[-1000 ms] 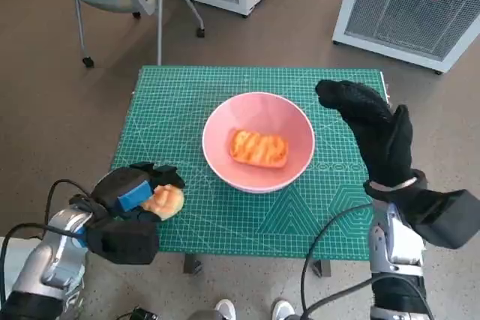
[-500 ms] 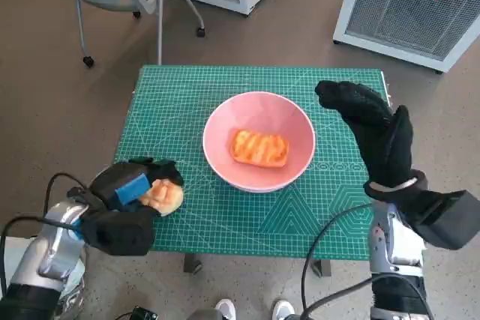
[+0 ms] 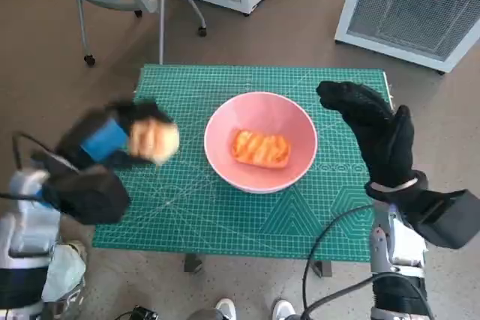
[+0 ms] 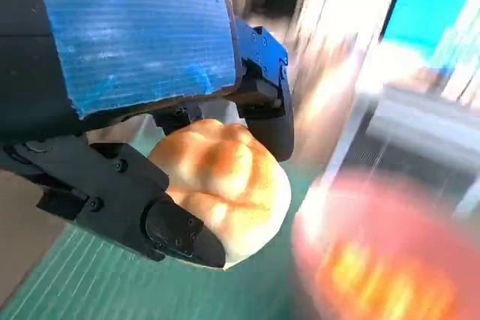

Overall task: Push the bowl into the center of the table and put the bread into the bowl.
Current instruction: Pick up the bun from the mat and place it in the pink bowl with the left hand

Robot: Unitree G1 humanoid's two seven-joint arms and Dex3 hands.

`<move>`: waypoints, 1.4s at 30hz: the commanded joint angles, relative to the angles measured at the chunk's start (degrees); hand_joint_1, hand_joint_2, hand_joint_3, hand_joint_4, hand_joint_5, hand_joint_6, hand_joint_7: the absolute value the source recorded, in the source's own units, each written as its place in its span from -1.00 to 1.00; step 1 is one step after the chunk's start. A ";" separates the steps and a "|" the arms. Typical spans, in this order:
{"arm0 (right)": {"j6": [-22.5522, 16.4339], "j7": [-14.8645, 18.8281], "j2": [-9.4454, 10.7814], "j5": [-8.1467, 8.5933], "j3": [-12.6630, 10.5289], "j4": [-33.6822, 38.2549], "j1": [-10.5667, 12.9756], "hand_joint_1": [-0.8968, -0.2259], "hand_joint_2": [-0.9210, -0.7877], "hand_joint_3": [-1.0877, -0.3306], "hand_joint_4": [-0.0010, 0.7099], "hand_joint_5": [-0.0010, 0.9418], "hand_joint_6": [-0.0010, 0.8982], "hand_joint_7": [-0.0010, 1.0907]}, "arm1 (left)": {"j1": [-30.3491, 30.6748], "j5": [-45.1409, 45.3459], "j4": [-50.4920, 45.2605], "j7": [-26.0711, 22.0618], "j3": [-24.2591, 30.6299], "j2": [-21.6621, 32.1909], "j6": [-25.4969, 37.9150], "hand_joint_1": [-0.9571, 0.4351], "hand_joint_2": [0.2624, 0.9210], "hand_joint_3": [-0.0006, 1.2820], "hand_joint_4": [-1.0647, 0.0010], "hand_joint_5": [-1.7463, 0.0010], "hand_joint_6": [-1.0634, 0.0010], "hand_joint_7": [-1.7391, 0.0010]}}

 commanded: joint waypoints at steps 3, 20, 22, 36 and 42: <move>0.93 -0.12 0.07 0.01 -0.15 0.53 0.71 -0.39 -1.00 -0.15 -0.46 -0.94 -1.00 -0.27 | -6.10 0.00 -1.95 2.67 -1.49 -3.93 -0.20 0.38 1.00 -0.93 -0.39 -0.31 -0.19 -0.30; 1.64 -0.13 -0.62 0.16 -0.77 -1.22 1.75 -0.40 -1.00 -0.16 -0.45 -0.95 -1.00 -0.27 | -18.80 4.71 1.57 -0.86 -12.77 -11.19 1.15 0.37 0.95 -0.98 -0.49 -0.33 -0.36 -0.09; 1.82 -0.36 -0.62 0.04 -0.81 -1.92 2.13 -0.40 -1.00 -0.16 -0.45 -0.95 -1.00 -0.28 | -19.73 4.77 2.88 -1.74 -14.02 -12.46 1.90 0.37 0.96 -0.98 -0.49 -0.34 -0.35 -0.09; 2.38 -1.75 -0.49 -0.51 -1.14 -4.80 4.02 -0.40 -1.00 -0.17 -0.44 -0.95 -1.00 -0.29 | -21.18 5.89 14.94 -0.24 -18.56 -17.39 -3.38 0.38 1.00 -0.92 -0.40 -0.31 -0.16 -0.31; 2.61 -2.50 -0.39 -0.58 -1.12 -5.87 4.65 -0.38 -1.00 -0.17 -0.43 -0.95 -1.00 -0.29 | -21.11 6.35 18.25 -1.07 -19.46 -18.50 -2.11 0.38 1.00 -0.80 -0.23 -0.40 0.00 -0.42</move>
